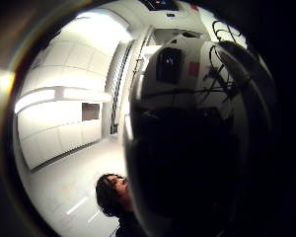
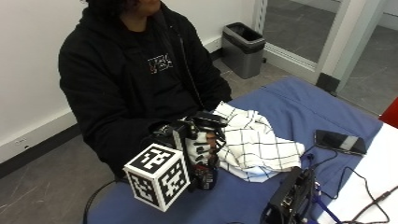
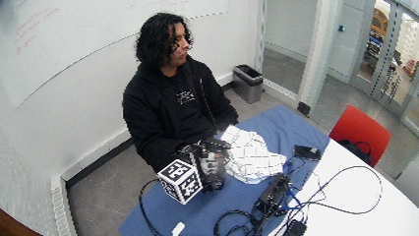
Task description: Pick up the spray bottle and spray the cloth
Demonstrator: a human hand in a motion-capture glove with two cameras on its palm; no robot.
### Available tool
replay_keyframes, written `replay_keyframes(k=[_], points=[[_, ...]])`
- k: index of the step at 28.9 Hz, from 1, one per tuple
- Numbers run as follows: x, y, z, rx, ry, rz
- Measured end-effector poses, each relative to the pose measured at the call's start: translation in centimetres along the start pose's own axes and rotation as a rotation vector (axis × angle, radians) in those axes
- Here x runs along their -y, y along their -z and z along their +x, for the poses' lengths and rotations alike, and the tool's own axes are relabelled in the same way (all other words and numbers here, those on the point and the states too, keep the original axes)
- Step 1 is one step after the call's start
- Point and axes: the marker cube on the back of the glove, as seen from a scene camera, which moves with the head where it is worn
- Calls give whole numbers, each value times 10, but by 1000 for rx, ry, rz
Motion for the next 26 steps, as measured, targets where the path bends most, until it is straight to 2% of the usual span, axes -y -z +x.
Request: replay_keyframes(k=[6, 8, 15, 20, 26], points=[[-8, 22, -26, 21, 0, 1], [-7, 26, -39, -2, -30, -43], [22, 3, -69, -139, -178, -310], [15, 0, -86, -264, -364, -570], [19, -33, -87, -493, -577, -773]])
